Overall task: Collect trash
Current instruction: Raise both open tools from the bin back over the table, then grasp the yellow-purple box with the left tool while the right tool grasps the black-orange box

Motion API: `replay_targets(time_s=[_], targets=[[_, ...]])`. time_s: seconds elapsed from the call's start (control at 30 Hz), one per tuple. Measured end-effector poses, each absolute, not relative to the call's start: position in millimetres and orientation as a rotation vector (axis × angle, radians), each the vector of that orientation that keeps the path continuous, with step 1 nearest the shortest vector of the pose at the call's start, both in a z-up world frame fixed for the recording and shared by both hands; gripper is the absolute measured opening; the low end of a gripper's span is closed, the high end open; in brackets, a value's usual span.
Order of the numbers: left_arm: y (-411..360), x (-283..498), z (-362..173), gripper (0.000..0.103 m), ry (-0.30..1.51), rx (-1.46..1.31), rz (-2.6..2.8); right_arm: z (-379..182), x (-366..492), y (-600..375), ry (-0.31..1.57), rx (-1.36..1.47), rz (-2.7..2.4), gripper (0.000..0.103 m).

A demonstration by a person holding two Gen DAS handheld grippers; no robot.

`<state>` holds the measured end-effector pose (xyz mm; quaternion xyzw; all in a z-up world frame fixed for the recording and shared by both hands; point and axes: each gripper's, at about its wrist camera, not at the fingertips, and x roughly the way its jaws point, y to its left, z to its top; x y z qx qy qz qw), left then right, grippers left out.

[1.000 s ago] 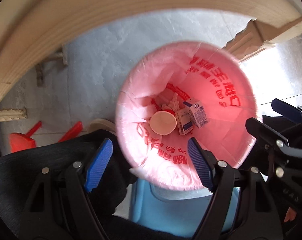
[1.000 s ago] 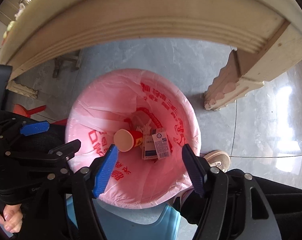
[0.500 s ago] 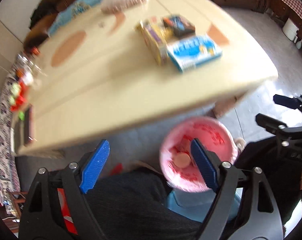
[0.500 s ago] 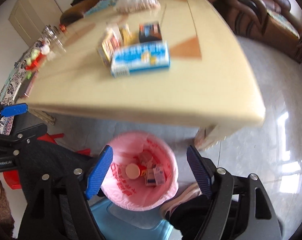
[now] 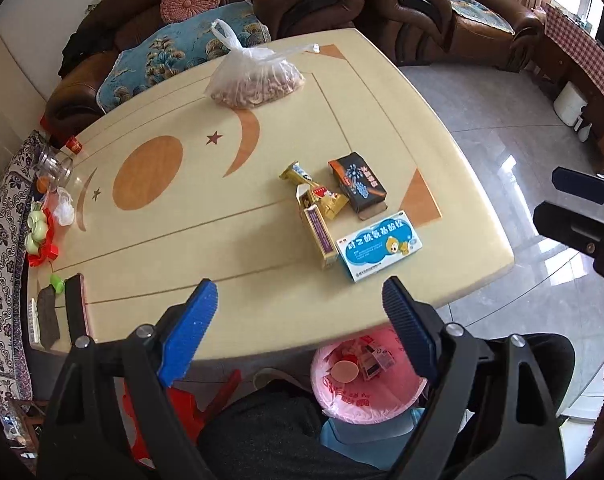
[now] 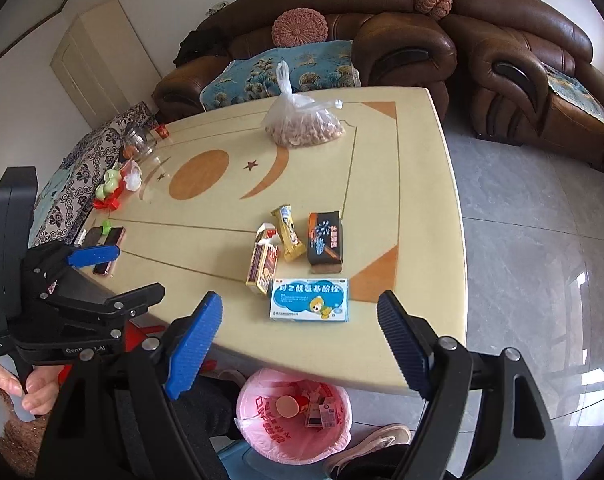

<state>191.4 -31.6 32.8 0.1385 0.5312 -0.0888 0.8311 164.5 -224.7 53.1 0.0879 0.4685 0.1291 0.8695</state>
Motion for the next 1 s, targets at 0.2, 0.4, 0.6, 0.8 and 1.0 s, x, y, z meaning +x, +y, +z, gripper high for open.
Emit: replay_targets(time_s=[0.2, 0.4, 0.6, 0.8, 1.0], targets=[[-30.9, 214.7, 37.5, 0.083, 1.155, 0.27, -0.176, 64.6, 196.5, -231.6, 0.98, 0.138, 0.219, 0.078], [-33.7, 225.6, 21.8, 0.083, 1.19, 0.283, -0.164, 55.3, 222.2, -236.9, 0.994, 0.173, 0.216, 0.078], [-36.5, 236.9, 10.4, 0.083, 1.212, 0.279, -0.166, 44.2, 239.4, -234.2, 1.015, 0.176, 0.214, 0.078], [-38.9, 246.8, -6.8, 0.083, 1.248, 0.272, -0.172, 30.5, 250.3, -227.5, 1.04, 0.174, 0.231, 0.078], [-39.6, 258.1, -25.3, 0.083, 1.283, 0.256, -0.171, 12.4, 264.1, -221.8, 1.077, 0.164, 0.23, 0.078]])
